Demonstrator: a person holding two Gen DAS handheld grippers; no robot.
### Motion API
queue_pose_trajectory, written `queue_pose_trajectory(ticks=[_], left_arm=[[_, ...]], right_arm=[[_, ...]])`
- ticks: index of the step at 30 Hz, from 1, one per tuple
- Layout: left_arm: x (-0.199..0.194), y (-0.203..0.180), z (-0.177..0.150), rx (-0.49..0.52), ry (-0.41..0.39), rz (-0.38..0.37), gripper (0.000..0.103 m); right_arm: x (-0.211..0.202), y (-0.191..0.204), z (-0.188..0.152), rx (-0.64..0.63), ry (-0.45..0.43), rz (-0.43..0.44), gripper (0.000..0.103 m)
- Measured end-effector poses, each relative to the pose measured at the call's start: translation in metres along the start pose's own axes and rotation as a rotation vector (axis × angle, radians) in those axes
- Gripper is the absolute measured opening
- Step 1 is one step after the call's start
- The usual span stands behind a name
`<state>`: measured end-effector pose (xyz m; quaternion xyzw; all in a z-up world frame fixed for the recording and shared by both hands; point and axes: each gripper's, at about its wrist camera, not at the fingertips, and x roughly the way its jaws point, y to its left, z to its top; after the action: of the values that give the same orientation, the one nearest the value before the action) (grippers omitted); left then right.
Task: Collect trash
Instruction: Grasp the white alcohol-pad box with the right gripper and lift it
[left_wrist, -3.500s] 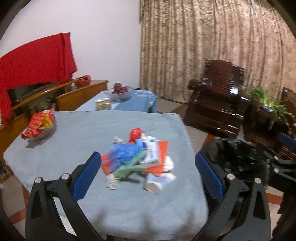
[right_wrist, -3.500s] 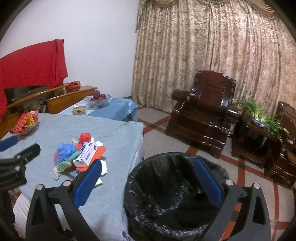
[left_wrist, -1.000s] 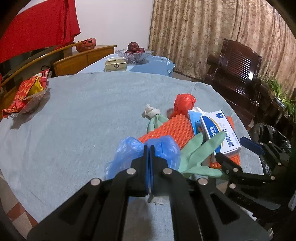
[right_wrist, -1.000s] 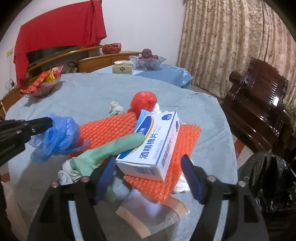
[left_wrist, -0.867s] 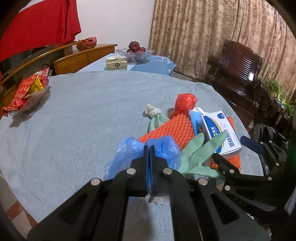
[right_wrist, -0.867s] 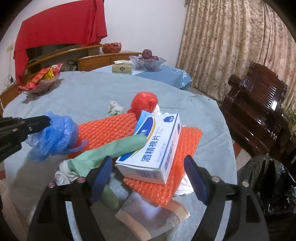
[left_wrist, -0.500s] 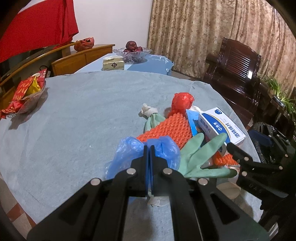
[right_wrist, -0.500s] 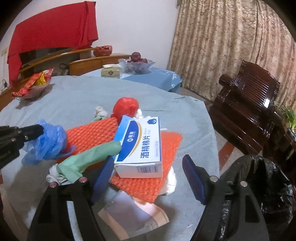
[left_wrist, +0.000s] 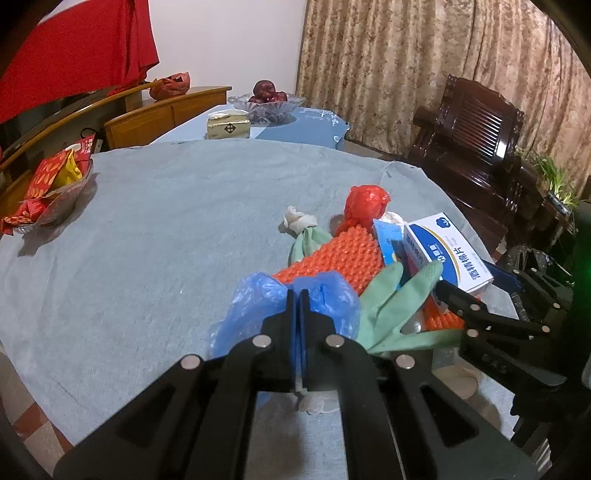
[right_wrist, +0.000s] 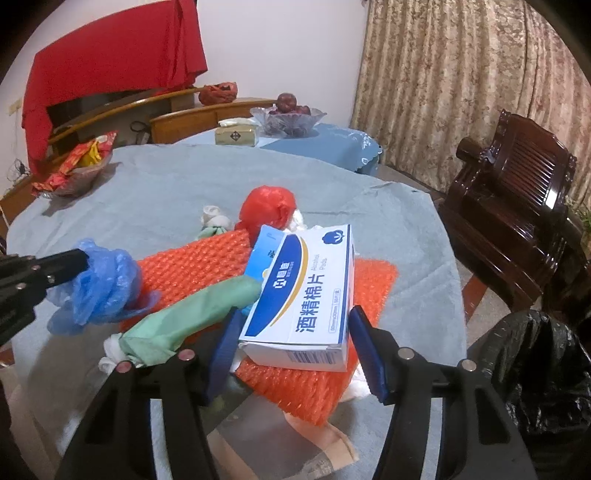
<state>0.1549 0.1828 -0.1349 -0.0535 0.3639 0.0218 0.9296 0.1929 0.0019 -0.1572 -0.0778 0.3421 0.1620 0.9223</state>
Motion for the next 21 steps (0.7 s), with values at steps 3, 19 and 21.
queue_pose_trajectory(ticks=[3, 19, 21], left_arm=[[-0.005, -0.005, 0.003, 0.007, -0.015, -0.009, 0.001], [-0.002, -0.035, 0.0, 0.039, -0.006, -0.047, 0.001], [0.001, -0.033, 0.001, 0.035, -0.006, -0.047, 0.001]], right_arm=[[-0.016, -0.01, 0.001, 0.025, -0.025, 0.018, 0.059], [-0.01, -0.04, -0.011, 0.072, 0.053, 0.015, 0.065], [-0.008, -0.038, -0.009, 0.067, 0.05, 0.007, 0.073]])
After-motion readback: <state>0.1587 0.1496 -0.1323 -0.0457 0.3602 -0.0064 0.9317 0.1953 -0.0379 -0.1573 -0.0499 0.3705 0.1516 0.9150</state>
